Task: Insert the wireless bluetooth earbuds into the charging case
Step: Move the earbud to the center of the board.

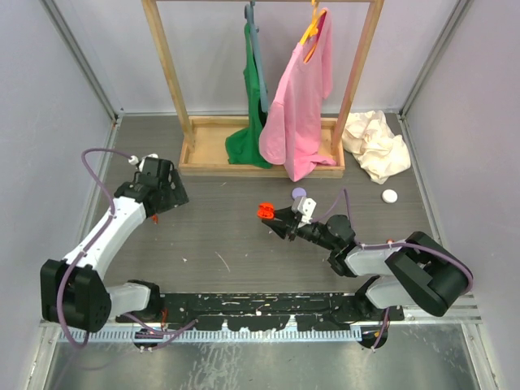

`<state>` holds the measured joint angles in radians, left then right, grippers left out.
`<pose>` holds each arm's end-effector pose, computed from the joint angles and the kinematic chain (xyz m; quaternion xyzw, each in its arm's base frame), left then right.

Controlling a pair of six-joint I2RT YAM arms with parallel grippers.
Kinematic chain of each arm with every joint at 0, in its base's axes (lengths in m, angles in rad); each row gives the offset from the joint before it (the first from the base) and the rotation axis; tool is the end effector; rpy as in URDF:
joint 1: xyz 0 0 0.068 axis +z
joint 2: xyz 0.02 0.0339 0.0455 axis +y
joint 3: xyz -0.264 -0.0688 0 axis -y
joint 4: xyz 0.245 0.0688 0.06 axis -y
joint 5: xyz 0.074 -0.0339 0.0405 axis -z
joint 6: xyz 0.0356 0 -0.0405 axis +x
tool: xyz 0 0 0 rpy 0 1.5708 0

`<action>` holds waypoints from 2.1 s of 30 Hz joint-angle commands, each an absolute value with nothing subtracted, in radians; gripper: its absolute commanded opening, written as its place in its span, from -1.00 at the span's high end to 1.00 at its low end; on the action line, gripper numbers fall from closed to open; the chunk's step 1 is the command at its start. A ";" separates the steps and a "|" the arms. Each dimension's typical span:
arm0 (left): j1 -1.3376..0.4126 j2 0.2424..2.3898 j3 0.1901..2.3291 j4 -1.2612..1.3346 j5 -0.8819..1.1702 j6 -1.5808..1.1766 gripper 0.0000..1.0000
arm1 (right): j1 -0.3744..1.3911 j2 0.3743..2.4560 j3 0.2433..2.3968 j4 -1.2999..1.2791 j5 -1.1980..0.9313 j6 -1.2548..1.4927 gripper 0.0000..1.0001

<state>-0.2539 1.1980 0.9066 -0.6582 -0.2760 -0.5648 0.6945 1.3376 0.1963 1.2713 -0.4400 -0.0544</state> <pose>0.2335 -0.0506 0.2584 -0.1876 0.9252 -0.0003 0.3298 0.1600 0.1530 0.1864 -0.3881 0.5392 0.3674 0.6509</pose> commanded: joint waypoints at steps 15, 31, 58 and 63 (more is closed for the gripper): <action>0.004 1.565 1.153 -0.834 -0.221 -0.444 -0.51 | 0.702 1.350 0.201 1.362 -0.414 -0.084 0.71; 0.144 1.716 1.170 -0.776 -0.091 -0.442 0.02 | 0.709 1.366 0.211 1.347 -0.423 -0.091 0.71; 0.138 1.772 1.122 -0.790 0.077 -0.482 0.55 | 0.711 1.357 0.216 1.327 -0.428 -0.096 0.71; 0.101 1.736 1.067 -0.753 0.144 -0.526 0.64 | 0.711 1.355 0.216 1.325 -0.425 -0.097 0.72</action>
